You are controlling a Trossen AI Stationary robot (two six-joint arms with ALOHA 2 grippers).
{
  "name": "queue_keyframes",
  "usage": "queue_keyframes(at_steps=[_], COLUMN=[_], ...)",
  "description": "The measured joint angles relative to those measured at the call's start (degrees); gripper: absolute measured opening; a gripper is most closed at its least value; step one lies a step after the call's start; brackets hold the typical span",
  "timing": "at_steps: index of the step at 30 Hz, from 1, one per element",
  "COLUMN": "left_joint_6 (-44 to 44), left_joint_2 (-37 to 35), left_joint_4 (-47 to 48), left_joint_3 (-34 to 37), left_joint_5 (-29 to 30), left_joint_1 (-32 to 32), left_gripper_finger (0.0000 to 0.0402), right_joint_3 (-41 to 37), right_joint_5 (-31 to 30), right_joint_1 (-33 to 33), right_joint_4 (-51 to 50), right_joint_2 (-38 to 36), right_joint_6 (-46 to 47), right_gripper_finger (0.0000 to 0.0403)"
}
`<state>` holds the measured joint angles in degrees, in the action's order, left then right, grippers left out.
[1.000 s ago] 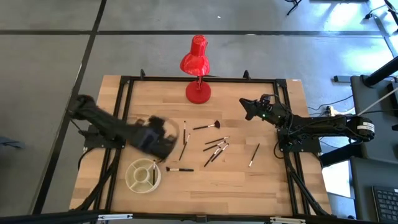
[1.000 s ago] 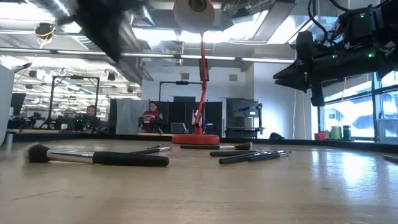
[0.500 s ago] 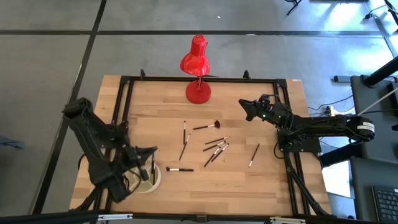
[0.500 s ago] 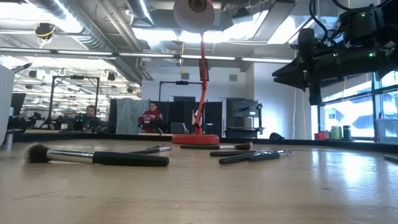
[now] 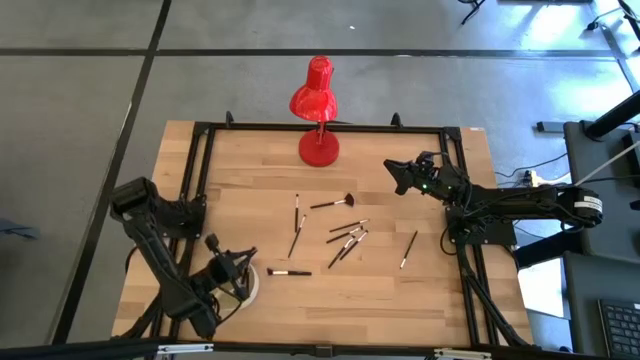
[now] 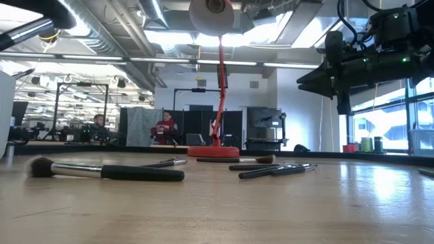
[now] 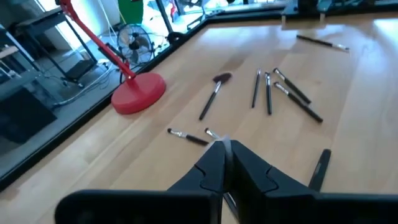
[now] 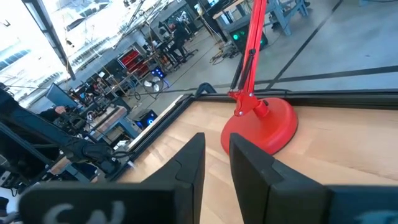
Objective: Put items in baskets/containers
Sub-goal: Put the top powder brush into the pen organizer, then put the powder brush into the pen organizer
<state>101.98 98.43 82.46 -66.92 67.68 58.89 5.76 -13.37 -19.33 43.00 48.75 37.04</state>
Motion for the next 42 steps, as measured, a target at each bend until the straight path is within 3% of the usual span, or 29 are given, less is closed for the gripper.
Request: queue_keyframes(at_steps=[7,13,18,22,26,30,34,38,42], left_joint_6=[0.9,2.69,-2.52,-13.84,-30.86,-48.99,-62.18,-71.94,-77.98], left_joint_2=[-0.02,-0.02,-0.02,-0.07,-0.13,-0.11,2.7,7.66,12.18], left_joint_4=[-0.48,-0.12,3.77,3.9,-1.99,-14.54,-22.29,-21.47,-17.65], left_joint_3=[-0.04,-0.52,-6.55,-14.36,-19.88,-19.64,-18.51,-18.47,-18.4], left_joint_5=[-3.3,-10.16,-13.82,-15.01,-26.6,-43.64,-56.01,-64.08,-66.17], left_joint_1=[-0.11,-0.16,-1.81,-5.99,-14.0,-23.39,-30.57,-33.95,-34.7], left_gripper_finger=[0.0031,0.0084,0.0126,0.0143,0.0151,0.0152,0.0152,0.0152,0.0152], right_joint_3=[0.0,0.0,0.0,0.0,0.0,0.0,0.0,0.0,0.0], right_joint_5=[0.0,0.09,0.09,-0.02,-0.5,-0.5,-0.48,0.14,0.43], right_joint_1=[0.0,0.02,0.02,0.0,-0.02,0.0,0.0,0.0,0.0], right_joint_4=[0.0,0.0,0.01,0.02,0.71,1.33,1.36,1.38,1.34], right_joint_2=[0.0,0.0,-0.01,-0.02,-0.01,-0.02,0.0,-0.01,-0.02], right_joint_6=[0.41,1.87,1.77,1.72,1.7,1.49,1.24,-0.11,-1.54], right_gripper_finger=[0.0074,0.0074,0.0074,0.0074,0.0074,0.0074,0.0074,0.0074,0.0074])
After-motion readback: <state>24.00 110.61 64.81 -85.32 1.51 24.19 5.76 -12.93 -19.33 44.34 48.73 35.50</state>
